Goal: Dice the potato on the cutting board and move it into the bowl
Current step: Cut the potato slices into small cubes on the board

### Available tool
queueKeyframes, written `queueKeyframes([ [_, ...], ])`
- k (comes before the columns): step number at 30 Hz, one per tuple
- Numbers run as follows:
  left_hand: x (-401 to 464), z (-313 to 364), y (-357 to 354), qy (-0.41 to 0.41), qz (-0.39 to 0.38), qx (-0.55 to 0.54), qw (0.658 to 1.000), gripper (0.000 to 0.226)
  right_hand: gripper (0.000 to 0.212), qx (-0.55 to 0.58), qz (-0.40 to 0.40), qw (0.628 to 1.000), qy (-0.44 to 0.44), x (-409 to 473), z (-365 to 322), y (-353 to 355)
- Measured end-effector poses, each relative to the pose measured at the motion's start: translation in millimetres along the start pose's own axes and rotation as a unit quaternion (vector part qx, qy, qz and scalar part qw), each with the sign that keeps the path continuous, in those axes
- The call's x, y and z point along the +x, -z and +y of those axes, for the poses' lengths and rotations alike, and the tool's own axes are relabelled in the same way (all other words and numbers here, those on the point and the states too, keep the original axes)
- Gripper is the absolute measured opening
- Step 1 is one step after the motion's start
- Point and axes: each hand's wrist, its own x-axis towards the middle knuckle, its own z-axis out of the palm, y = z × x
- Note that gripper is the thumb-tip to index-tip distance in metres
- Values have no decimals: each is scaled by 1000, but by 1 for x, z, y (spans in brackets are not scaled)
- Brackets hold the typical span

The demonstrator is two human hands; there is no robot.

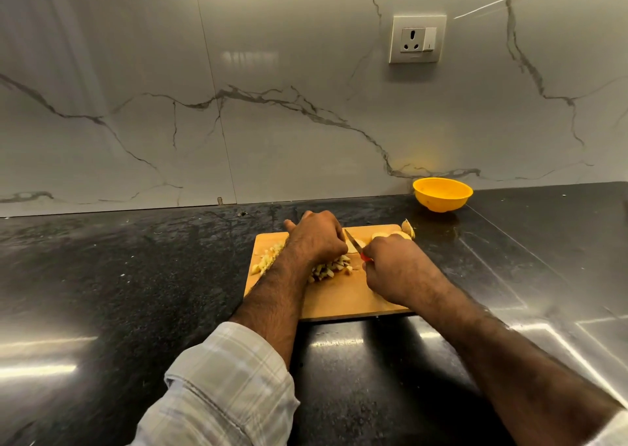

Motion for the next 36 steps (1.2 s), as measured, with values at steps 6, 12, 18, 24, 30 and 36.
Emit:
queueKeyframes([
  [6,7,-7,-1,31,-3,-49,998,4,40,-33,-31,999,10,9,-7,-4],
  [12,5,-8,0,41,-12,-56,998,8,44,-42,-60,997,31,-1,-2,2],
  [18,0,-7,2,20,-1,-11,1000,10,38,-26,-61,997,41,-13,17,16],
  [24,1,-8,2,23,1,-8,1000,11,29,-6,27,999,35,1,8,9],
  [30,3,-12,2,34,2,-26,999,13,35,6,-3,1000,23,14,0,-11],
  [36,7,-12,-2,43,0,-27,999,16,38,-22,-45,998,49,13,2,-8],
])
